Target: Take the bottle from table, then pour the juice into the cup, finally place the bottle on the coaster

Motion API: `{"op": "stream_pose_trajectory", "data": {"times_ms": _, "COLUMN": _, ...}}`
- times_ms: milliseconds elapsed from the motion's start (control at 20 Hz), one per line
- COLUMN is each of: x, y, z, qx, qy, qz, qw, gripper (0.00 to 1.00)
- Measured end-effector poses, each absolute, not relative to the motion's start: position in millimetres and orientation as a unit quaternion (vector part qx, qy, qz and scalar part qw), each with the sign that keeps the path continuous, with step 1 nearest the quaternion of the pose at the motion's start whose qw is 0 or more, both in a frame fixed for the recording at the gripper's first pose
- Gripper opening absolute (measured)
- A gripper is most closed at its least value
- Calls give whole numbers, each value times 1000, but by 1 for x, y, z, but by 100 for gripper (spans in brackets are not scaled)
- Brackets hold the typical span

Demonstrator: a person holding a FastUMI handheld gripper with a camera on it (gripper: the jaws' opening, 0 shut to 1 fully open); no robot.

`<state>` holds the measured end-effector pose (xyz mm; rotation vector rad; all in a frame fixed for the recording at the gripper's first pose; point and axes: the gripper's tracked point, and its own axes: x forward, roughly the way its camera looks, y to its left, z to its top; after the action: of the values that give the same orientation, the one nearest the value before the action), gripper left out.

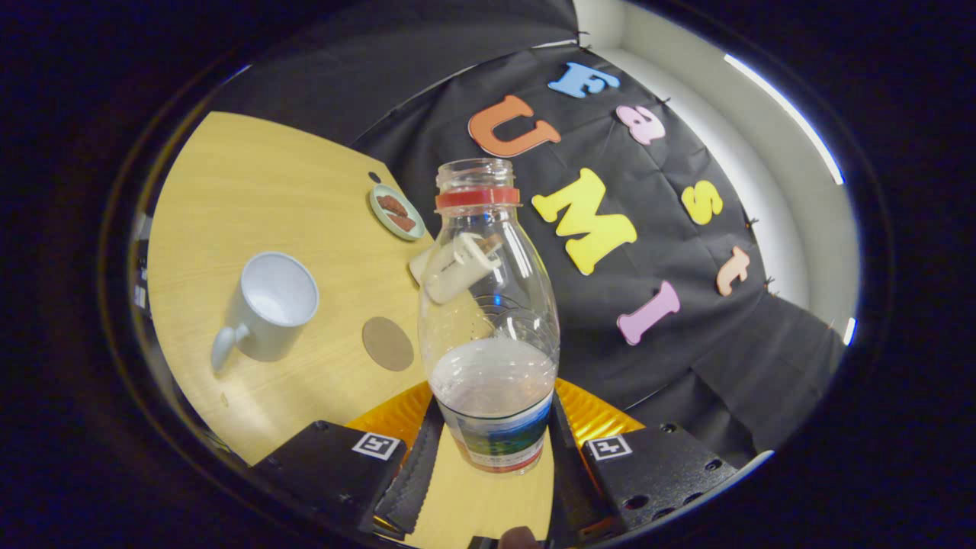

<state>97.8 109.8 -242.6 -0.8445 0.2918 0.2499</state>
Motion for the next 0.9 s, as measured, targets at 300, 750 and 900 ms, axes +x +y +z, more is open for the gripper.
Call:
{"op": "stream_pose_trajectory", "data": {"times_ms": 300, "x": 109, "y": 106, "z": -209, "qx": -199, "qy": 130, "qz": 158, "qw": 958, "gripper": 75}}
{"op": "stream_pose_trajectory", "data": {"times_ms": 750, "x": 148, "y": 109, "z": -174, "qx": -49, "qy": 122, "qz": 206, "qw": 970, "gripper": 74}}
{"op": "stream_pose_trajectory", "data": {"times_ms": 900, "x": 170, "y": 116, "z": -176, "qx": -20, "qy": 135, "qz": 209, "qw": 968, "gripper": 74}}
